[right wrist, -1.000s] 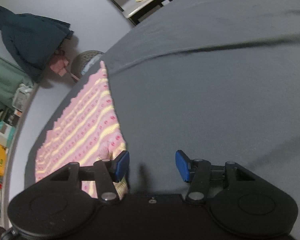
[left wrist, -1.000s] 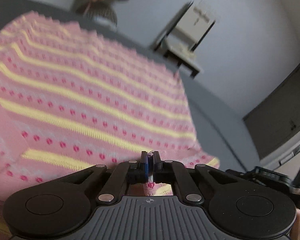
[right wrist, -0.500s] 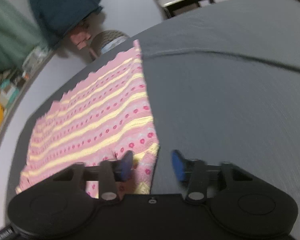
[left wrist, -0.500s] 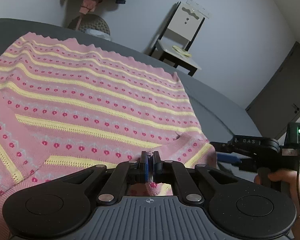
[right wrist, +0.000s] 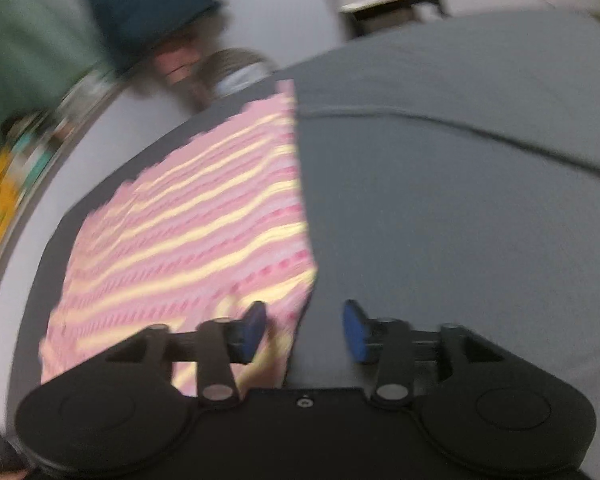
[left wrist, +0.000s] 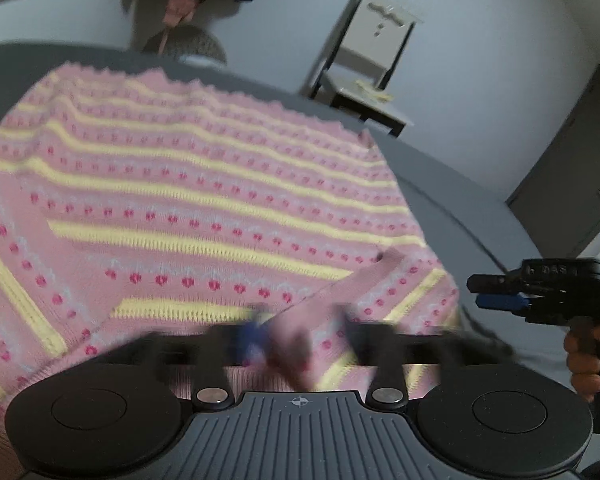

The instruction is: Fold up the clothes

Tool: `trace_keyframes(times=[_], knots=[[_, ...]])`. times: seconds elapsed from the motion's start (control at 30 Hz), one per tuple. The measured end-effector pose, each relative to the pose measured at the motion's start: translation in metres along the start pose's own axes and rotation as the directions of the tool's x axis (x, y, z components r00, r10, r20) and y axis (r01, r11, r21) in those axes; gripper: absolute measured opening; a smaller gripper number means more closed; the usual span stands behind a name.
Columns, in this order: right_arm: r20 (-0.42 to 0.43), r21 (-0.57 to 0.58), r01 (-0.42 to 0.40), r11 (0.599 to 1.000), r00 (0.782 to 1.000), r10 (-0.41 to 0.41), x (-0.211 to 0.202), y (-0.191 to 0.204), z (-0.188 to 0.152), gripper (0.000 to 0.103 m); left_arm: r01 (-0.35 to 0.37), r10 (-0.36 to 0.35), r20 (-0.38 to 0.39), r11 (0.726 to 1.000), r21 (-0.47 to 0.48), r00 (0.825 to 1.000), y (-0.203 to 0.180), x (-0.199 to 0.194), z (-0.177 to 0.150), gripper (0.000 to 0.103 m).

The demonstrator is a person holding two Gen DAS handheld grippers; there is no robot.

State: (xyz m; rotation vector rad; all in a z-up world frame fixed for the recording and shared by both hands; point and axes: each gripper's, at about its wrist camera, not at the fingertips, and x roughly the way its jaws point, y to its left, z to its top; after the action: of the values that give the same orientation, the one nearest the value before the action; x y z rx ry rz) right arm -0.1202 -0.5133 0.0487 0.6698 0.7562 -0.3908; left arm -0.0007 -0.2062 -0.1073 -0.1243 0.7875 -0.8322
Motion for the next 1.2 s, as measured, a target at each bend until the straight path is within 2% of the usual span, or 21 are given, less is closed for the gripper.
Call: trace_keyframes(times=[0.07, 0.1, 0.13, 0.2, 0.27, 0.33, 0.4, 0.43, 0.5, 0.6, 0.63, 0.67, 0.77, 0.8, 0.83, 0.87, 0.9, 0.93, 1.07, 1.13, 1.2], knots=[[-0.004, 0.019, 0.002, 1.0, 1.0, -0.002, -0.003, -0.002, 0.0, 0.045, 0.104, -0.106, 0.041, 0.993, 0.054, 0.993, -0.008, -0.015, 0.001, 0.097], [-0.005, 0.055, -0.011, 0.998, 1.0, 0.011, -0.005, -0.007, 0.002, 0.045, 0.198, -0.199, 0.012, 0.978, 0.072, 0.98, -0.013, -0.018, 0.001, 0.097], [-0.006, 0.091, -0.024, 0.996, 1.0, 0.024, -0.007, -0.012, 0.005, 0.045, 0.294, -0.293, -0.022, 0.952, 0.086, 0.956, -0.017, -0.022, 0.001, 0.097], [-0.017, 0.181, -0.078, 0.98, 0.996, 0.082, -0.01, -0.028, 0.01, 0.045, 0.453, -0.443, -0.12, 0.889, 0.071, 0.889, -0.03, -0.022, -0.004, 0.097], [-0.027, 0.27, -0.131, 0.954, 0.989, 0.144, -0.012, -0.044, 0.014, 0.045, 0.504, -0.482, -0.237, 0.863, 0.04, 0.844, -0.046, -0.016, -0.014, 0.097], [-0.036, 0.33, -0.161, 0.93, 0.982, 0.183, -0.013, -0.055, 0.014, 0.045, 0.49, -0.459, -0.324, 0.872, 0.016, 0.827, -0.059, -0.01, -0.03, 0.097], [-0.039, 0.297, -0.18, 0.938, 0.979, 0.2, -0.024, -0.055, 0.015, 0.045, 0.475, -0.451, -0.365, 0.879, -0.025, 0.815, -0.063, -0.008, -0.044, 0.097], [-0.043, 0.25, -0.227, 0.941, 0.969, 0.244, -0.032, -0.051, 0.015, 0.046, 0.468, -0.448, -0.384, 0.883, -0.046, 0.807, -0.065, -0.006, -0.051, 0.097], [-0.068, 0.14, -0.37, 0.918, 0.922, 0.382, -0.049, -0.041, 0.013, 0.055, 0.437, -0.445, -0.359, 0.893, -0.107, 0.821, -0.063, -0.007, -0.06, 0.097], [-0.135, 0.053, -0.601, 0.798, 0.787, 0.602, -0.061, -0.028, 0.003, 0.065, 0.413, -0.48, -0.282, 0.871, -0.266, 0.831, -0.047, -0.003, -0.068, 0.097], [-0.139, 0.055, -0.621, 0.782, 0.771, 0.621, -0.061, -0.025, 0.002, 0.066, 0.39, -0.473, -0.286, 0.87, -0.301, 0.833, -0.044, 0.002, -0.071, 0.096], [-0.132, 0.065, -0.604, 0.794, 0.784, 0.607, -0.058, -0.023, 0.003, 0.066, 0.359, -0.448, -0.305, 0.882, -0.306, 0.841, -0.045, 0.006, -0.074, 0.096], [-0.12, 0.095, -0.405, 0.91, 0.902, 0.414, -0.038, -0.026, 0.004, 0.067, 0.318, -0.385, -0.335, 0.918, -0.237, 0.86, -0.059, 0.008, -0.084, 0.094], [-0.127, 0.12, -0.336, 0.934, 0.928, 0.351, -0.026, -0.029, 0.003, 0.067, 0.312, -0.365, -0.331, 0.928, -0.203, 0.87, -0.065, 0.007, -0.086, 0.094], [-0.137, 0.155, -0.286, 0.946, 0.942, 0.307, -0.013, -0.035, 0.002, 0.066, 0.304, -0.343, -0.326, 0.938, -0.167, 0.881, -0.072, 0.006, -0.087, 0.087], [-0.147, 0.197, -0.258, 0.946, 0.946, 0.288, -0.001, -0.041, 0.001, 0.064, 0.291, -0.325, -0.327, 0.945, -0.15, 0.887, -0.077, 0.006, -0.089, 0.078], [-0.149, 0.235, -0.24, 0.942, 0.949, 0.279, 0.009, -0.046, 0.001, 0.062, 0.278, -0.307, -0.328, 0.951, -0.136, 0.893, -0.082, 0.006, -0.091, 0.061], [-0.143, 0.271, -0.234, 0.934, 0.949, 0.28, 0.017, -0.049, 0.002, 0.061, 0.253, -0.283, -0.334, 0.959, -0.13, 0.899, -0.085, 0.007, -0.093, 0.053], [-0.117, 0.385, -0.298, 0.873, 0.923, 0.367, 0.052, -0.049, 0.006, 0.05, 0.204, -0.218, -0.315, 0.976, -0.079, 0.924, -0.093, 0.002, -0.099, 0.038], [-0.134, 0.393, -0.303, 0.868, 0.915, 0.381, 0.067, -0.045, 0.002, 0.045, 0.184, -0.191, -0.323, 0.981, -0.052, 0.927, -0.096, 0.0, -0.098, 0.024], [-0.131, 0.366, -0.304, 0.88, 0.919, 0.372, 0.073, -0.039, -0.002, 0.025, 0.175, -0.178, -0.336, 0.984, -0.038, 0.925, -0.095, 0.0, -0.096, 0.01]])
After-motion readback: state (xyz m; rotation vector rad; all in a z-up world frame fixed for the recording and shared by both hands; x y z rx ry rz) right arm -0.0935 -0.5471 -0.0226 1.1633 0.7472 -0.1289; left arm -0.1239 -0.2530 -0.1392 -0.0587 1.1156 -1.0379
